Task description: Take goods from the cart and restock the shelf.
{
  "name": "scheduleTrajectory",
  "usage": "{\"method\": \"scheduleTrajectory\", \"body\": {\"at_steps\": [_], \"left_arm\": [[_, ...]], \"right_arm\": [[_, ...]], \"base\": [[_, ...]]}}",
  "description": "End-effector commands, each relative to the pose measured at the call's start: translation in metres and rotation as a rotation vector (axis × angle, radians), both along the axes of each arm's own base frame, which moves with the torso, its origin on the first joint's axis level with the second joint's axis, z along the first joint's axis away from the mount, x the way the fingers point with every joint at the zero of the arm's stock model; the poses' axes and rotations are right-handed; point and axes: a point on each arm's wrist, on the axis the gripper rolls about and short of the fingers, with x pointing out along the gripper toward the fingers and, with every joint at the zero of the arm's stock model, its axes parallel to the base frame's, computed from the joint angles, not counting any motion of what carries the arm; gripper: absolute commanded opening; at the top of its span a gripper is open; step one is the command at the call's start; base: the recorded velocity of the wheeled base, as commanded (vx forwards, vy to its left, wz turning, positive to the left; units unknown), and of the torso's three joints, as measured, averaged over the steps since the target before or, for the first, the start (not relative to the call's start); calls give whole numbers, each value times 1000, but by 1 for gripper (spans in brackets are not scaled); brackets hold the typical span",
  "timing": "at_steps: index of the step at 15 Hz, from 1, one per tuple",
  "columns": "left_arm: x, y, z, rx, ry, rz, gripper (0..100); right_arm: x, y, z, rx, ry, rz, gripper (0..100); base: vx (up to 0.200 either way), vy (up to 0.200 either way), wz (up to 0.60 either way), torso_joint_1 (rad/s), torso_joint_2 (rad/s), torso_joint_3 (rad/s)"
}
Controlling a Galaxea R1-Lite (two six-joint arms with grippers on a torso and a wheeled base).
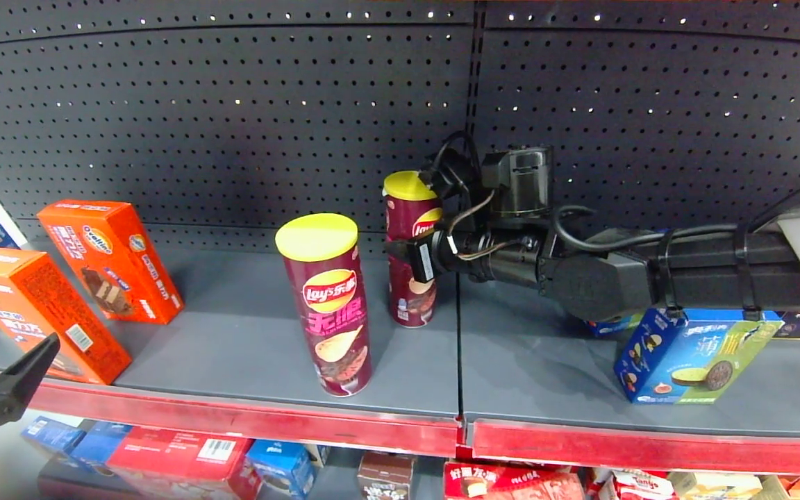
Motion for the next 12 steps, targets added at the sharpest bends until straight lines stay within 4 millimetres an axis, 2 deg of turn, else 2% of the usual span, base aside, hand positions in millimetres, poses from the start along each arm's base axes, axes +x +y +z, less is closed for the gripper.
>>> {"method": "scheduleTrajectory", "body": {"at_steps": [1, 2, 6, 12], "left_arm": [[0, 0, 0, 0, 1, 1, 100], [1, 0, 0, 0, 2, 1, 100], [0, 0, -1, -1, 2, -1, 100], [1, 0, -1, -3, 6, 1, 100]], "right_arm": [[0, -1, 1, 1, -3, -3, 0], [0, -1, 1, 1, -3, -3, 100], [-1, -1, 2, -3, 4, -5, 100], [-12, -12, 16, -3, 8, -8, 100]], "base": [[0, 0, 0, 0, 0, 0], [0, 0, 0, 0, 0, 0], [0, 0, 0, 0, 0, 0], [0, 0, 0, 0, 0, 0]]}}
